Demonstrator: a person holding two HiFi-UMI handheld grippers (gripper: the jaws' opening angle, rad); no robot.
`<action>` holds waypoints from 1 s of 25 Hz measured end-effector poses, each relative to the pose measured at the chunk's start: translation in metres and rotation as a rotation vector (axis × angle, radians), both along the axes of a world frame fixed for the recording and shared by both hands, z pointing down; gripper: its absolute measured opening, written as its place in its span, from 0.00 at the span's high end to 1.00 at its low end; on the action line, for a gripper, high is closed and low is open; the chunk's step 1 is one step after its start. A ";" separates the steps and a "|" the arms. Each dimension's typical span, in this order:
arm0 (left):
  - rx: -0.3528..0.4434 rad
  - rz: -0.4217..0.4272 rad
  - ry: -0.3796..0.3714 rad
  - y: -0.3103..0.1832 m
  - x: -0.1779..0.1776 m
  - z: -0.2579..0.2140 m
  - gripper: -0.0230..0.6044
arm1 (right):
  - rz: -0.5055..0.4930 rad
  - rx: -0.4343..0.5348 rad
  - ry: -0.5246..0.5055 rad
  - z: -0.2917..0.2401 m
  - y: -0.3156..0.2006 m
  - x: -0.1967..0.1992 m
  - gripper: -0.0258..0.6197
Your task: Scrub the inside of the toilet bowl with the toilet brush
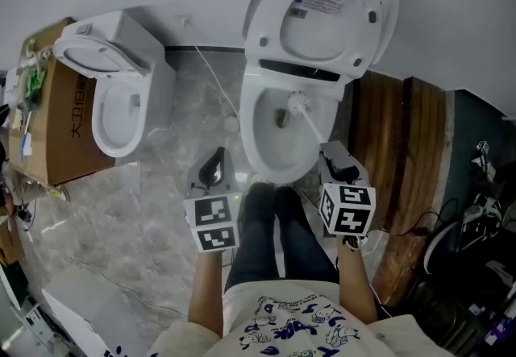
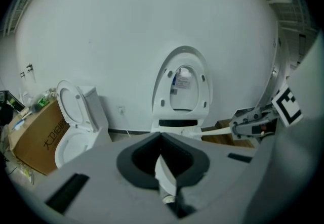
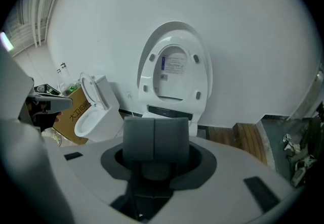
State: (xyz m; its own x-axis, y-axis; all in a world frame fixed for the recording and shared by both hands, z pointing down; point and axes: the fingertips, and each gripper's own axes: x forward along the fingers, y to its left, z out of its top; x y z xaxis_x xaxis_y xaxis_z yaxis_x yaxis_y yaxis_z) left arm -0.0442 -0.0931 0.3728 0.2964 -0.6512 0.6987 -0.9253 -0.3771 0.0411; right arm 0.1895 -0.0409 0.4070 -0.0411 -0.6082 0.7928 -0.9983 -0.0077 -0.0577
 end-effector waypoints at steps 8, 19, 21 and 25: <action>-0.061 -0.003 -0.034 -0.008 0.005 0.046 0.96 | -0.027 -0.090 -0.013 0.058 -0.013 0.001 0.70; -0.125 0.012 -0.055 -0.020 0.017 0.108 0.96 | -0.038 -0.181 -0.024 0.136 -0.037 0.003 0.70; -0.134 0.015 -0.057 -0.021 0.020 0.118 0.96 | -0.031 -0.190 -0.028 0.148 -0.043 0.005 0.70; -0.157 0.010 -0.051 -0.021 0.025 0.135 0.96 | -0.025 -0.202 -0.025 0.171 -0.054 0.007 0.70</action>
State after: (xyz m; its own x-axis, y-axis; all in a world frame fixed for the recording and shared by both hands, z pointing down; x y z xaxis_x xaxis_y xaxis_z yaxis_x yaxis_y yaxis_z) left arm -0.0193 -0.1141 0.5083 0.2637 -0.5302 0.8058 -0.9239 -0.3790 0.0530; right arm 0.1968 -0.0948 0.5776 -0.0755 -0.4350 0.8973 -0.9966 0.0035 -0.0821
